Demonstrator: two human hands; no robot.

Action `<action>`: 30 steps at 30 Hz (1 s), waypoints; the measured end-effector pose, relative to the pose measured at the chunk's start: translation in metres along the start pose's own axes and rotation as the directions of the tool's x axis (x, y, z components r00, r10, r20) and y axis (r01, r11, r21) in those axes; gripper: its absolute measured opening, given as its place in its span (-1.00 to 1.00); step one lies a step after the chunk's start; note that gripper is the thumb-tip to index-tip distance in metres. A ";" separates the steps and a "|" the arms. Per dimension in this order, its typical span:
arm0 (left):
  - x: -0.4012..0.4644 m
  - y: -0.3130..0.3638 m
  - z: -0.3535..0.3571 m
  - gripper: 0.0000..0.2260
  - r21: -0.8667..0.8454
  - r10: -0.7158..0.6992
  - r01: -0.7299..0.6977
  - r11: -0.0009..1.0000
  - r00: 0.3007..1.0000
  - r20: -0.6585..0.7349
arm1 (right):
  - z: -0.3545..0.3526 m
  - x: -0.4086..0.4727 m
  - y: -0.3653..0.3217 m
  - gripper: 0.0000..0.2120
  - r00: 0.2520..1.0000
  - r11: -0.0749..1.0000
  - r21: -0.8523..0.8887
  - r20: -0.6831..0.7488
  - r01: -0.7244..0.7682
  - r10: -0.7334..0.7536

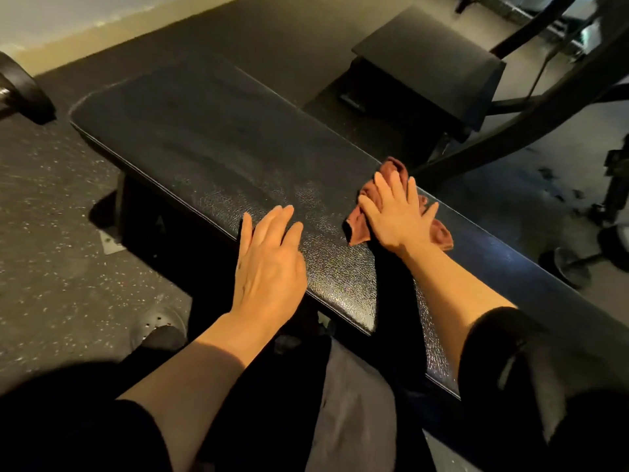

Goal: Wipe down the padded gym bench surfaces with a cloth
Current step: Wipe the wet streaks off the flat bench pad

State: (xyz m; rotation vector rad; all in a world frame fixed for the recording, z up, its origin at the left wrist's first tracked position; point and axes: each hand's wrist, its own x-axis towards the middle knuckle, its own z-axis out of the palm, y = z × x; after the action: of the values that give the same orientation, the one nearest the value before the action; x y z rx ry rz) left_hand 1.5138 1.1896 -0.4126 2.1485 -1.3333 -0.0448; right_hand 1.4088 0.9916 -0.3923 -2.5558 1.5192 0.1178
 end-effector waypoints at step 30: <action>-0.052 0.034 -0.007 -0.52 0.043 0.104 -0.109 0.993 0.988 0.113 | 0.032 -0.148 -0.022 -0.28 0.919 0.918 -0.043 -0.004 0.394 -0.394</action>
State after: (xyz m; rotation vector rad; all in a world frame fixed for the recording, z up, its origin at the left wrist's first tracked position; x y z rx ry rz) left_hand 1.4637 1.2250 -0.4038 2.1387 -1.5255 -0.0900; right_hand 1.3574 1.1355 -0.3993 -2.8385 0.9814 0.0821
